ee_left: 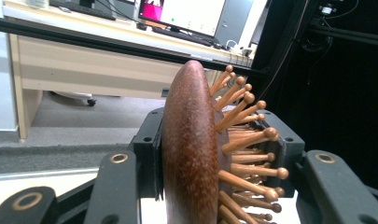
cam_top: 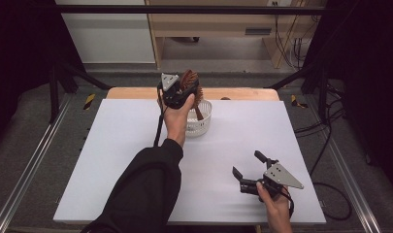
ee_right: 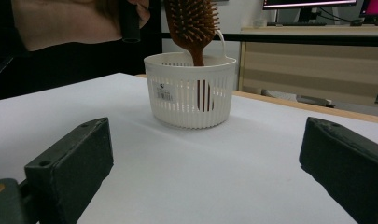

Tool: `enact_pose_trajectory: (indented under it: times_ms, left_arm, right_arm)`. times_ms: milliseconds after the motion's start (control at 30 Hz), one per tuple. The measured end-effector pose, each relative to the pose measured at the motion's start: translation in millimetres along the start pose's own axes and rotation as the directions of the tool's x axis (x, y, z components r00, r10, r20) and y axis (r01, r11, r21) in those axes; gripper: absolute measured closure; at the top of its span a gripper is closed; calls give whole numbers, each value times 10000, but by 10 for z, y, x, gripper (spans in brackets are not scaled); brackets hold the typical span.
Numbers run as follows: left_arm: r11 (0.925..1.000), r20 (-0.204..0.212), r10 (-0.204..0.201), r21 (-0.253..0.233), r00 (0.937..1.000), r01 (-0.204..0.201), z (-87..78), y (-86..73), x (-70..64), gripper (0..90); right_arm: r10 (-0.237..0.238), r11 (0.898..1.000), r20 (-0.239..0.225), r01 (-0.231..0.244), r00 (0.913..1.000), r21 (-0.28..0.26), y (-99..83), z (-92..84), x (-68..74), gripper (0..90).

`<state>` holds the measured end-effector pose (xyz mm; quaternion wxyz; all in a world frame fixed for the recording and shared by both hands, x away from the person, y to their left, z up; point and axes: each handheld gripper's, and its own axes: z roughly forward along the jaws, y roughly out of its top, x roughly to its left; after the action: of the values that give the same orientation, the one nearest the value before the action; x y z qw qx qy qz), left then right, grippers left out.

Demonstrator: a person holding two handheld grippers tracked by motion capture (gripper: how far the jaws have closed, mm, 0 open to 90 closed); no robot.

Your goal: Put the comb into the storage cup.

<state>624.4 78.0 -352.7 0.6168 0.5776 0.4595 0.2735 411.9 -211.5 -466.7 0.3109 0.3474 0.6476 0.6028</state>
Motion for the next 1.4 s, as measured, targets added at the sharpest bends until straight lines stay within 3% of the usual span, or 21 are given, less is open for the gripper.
enact_pose_trajectory:
  times_ms: [1400]
  left_arm:
    - [9998,113,-81,195,9999,78,24,-102,32,493]
  right_arm:
    - [-43,10000,-2,43,10000,19,-1,0,-1,31]
